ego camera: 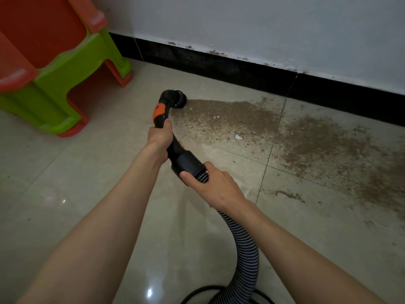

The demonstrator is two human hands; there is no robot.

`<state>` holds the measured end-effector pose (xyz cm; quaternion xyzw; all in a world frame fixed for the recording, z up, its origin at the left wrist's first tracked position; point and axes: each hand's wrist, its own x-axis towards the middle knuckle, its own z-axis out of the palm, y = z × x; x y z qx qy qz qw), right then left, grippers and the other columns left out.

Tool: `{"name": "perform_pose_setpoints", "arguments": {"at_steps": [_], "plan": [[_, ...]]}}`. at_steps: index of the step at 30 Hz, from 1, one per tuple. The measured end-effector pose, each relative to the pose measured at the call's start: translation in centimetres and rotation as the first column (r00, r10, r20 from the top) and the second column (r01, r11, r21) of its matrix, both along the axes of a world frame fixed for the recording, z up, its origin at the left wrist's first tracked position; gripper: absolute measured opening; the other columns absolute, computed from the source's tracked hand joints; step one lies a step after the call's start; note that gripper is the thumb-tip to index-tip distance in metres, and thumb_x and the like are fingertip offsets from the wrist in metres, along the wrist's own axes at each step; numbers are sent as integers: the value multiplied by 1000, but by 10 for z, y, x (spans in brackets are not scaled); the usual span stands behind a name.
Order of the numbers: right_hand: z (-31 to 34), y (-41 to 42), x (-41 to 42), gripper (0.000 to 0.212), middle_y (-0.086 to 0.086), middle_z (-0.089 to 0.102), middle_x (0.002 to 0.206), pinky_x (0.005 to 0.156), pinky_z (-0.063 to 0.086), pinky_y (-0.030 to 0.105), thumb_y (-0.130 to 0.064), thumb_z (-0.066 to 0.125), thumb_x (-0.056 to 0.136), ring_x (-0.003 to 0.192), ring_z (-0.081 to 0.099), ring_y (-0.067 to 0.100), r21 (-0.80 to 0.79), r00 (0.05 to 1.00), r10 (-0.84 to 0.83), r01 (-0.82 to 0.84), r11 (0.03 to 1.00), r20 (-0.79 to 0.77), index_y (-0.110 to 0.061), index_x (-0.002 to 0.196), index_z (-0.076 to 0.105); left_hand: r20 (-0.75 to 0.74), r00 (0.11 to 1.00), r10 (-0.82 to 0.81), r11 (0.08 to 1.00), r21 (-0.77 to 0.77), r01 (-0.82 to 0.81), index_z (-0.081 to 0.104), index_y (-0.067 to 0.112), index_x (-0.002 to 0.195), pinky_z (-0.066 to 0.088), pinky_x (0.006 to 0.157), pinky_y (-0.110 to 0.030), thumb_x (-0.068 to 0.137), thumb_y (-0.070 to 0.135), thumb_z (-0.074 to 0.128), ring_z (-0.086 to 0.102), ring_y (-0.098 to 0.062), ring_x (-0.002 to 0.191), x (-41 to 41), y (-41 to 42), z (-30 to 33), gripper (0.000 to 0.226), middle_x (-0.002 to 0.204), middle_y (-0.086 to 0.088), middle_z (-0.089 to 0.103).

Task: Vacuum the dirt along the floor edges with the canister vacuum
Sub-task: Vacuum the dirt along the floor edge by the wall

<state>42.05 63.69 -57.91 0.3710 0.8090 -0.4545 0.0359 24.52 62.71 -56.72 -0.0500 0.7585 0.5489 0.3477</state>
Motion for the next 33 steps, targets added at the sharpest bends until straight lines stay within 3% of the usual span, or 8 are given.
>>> {"name": "perform_pose_setpoints", "arguments": {"at_steps": [5,8,12,15,20,23,28,33], "plan": [[-2,4,13,55,-5,59,81,65,54,36,-78,45,81,72,62,17,11,999,-37,37,999,-6,-27,102,48,13,1000,-12,999,32,12,41,4,128,48,50,-31,100,34,46,53,-20,56,13,9,-2,42,77,-7,50],[-2,7,21,57,-2,62,83,70,58,43,-78,45,80,71,65,21,-17,997,-73,73,997,-10,-26,102,49,-1,999,-35,999,27,35,42,3,127,49,54,-30,100,34,46,53,-20,53,21,16,-3,42,73,-6,51],[-2,11,35,55,0,63,82,71,59,45,-76,47,81,70,66,22,-49,992,-125,123,991,-24,-24,102,49,-27,997,-75,997,17,75,44,2,128,55,80,-40,99,36,47,56,-25,72,32,29,-8,45,88,-9,53],[-3,13,46,52,1,63,80,68,59,43,-74,48,81,67,65,22,-74,985,-167,164,984,-43,-25,98,49,-71,990,-118,993,-4,118,44,2,129,50,96,-49,98,37,47,54,-28,89,43,40,-10,46,100,-12,52],[-7,19,67,51,2,64,81,70,58,46,-75,48,78,68,65,24,-98,970,-234,228,969,-61,-27,93,48,-95,980,-173,985,-8,173,44,4,131,49,96,-49,98,36,47,58,-33,95,67,56,-10,47,105,-18,56],[-9,22,77,50,3,63,80,69,58,48,-77,47,76,70,65,25,-111,960,-269,259,959,-78,-28,90,46,-113,972,-204,979,-10,205,47,4,127,51,90,-44,98,36,48,56,-29,89,79,65,-10,43,100,-13,54],[-10,29,92,54,2,61,78,65,59,48,-80,45,69,69,64,24,-129,936,-337,323,937,-99,-29,86,46,-92,964,-249,968,3,250,48,4,121,51,93,-47,98,35,48,56,-29,88,97,81,-9,38,91,-11,54],[-13,42,103,50,-2,62,75,65,59,46,-76,51,71,64,64,21,-155,906,-405,386,909,-122,-30,88,51,-72,951,-301,953,16,303,43,4,133,48,98,-49,98,36,49,59,-35,105,112,98,-5,47,113,-20,57]]}}
